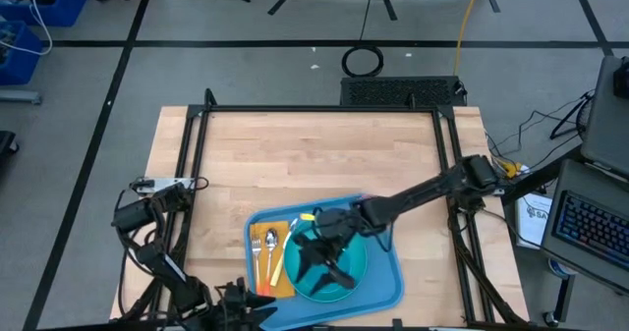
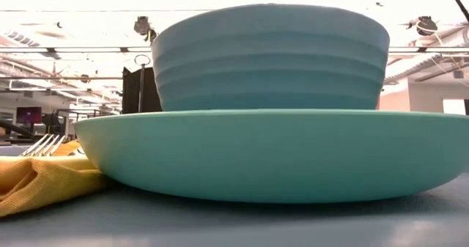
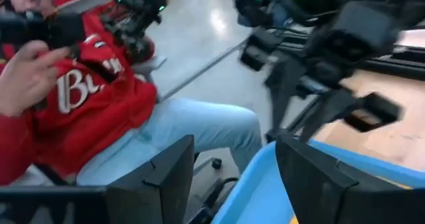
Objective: Set up tray
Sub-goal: Put the knife on top of the napkin to the right of the spoon
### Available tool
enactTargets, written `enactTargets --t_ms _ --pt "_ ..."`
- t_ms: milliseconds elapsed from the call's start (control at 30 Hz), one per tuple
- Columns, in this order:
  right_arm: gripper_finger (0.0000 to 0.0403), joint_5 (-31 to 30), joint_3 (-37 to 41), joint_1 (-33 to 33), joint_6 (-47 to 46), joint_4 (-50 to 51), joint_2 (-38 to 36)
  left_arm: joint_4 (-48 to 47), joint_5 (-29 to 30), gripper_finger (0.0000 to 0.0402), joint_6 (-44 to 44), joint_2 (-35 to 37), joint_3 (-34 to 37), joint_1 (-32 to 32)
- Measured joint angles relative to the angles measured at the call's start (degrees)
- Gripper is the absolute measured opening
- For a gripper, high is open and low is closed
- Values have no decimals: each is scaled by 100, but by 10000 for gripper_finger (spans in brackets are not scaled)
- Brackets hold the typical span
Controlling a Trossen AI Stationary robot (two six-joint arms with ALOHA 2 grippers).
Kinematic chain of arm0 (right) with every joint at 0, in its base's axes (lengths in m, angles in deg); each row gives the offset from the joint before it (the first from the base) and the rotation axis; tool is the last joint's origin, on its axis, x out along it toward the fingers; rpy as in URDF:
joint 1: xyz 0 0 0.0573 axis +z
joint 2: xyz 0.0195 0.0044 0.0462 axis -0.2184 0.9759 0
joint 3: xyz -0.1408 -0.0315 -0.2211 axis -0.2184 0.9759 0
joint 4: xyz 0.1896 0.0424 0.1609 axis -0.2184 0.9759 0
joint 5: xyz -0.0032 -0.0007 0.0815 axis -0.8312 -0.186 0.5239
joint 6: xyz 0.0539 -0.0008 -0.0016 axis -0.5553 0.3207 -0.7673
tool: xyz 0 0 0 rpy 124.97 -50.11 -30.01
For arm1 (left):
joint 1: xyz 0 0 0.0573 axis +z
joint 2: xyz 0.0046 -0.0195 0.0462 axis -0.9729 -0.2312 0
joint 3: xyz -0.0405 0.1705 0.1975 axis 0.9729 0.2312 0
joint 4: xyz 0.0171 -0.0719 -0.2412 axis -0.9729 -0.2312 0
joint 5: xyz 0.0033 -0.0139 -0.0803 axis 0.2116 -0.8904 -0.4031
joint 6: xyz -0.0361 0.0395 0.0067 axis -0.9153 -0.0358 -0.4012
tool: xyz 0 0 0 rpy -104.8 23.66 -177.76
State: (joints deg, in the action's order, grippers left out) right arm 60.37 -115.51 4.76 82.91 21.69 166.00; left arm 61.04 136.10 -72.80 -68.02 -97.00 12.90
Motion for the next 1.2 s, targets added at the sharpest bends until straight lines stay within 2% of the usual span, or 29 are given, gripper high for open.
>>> enactTargets --t_ms 167,300,433,533,700,800,933,1033,1100,1133,1200 --pt "201 -12 88 263 284 534 -357 -252 -1 130 359 195 -2 111" --pt "201 -37 526 412 348 367 -741 -490 -28 100 376 378 -2 217" --pt "201 -41 1308 474 337 -278 -1273 -829 -267 48 261 585 -2 286" --pt "201 -294 2018 482 201 -1004 -1776 -886 -274 10 307 763 -2 292" --pt "201 -1192 3077 468 -21 -1905 -2639 -1245 -235 6 679 1098 -99 355" --pt "201 -1638 3504 438 -1 -2185 -3087 -2365 -338 3 872 1660 -306 530" --pt "201 -1988 3903 439 -3 -2478 -3500 -4722 -899 2 -171 2090 -910 812" --pt "201 -1986 4029 439 -3 -2507 -3679 -7391 -1820 2 -1443 2090 -1620 1126" --pt "201 -1995 4063 439 -40 -2503 -3733 -9002 -2833 2 -2646 2122 -2084 1365" --pt "201 -1994 4063 439 -84 -2499 -3731 -9548 -3325 2 -3124 2125 -2195 1467" --pt "201 -1991 4065 444 -138 -2485 -3716 -9764 -3552 2 -3276 2073 -2214 1548"
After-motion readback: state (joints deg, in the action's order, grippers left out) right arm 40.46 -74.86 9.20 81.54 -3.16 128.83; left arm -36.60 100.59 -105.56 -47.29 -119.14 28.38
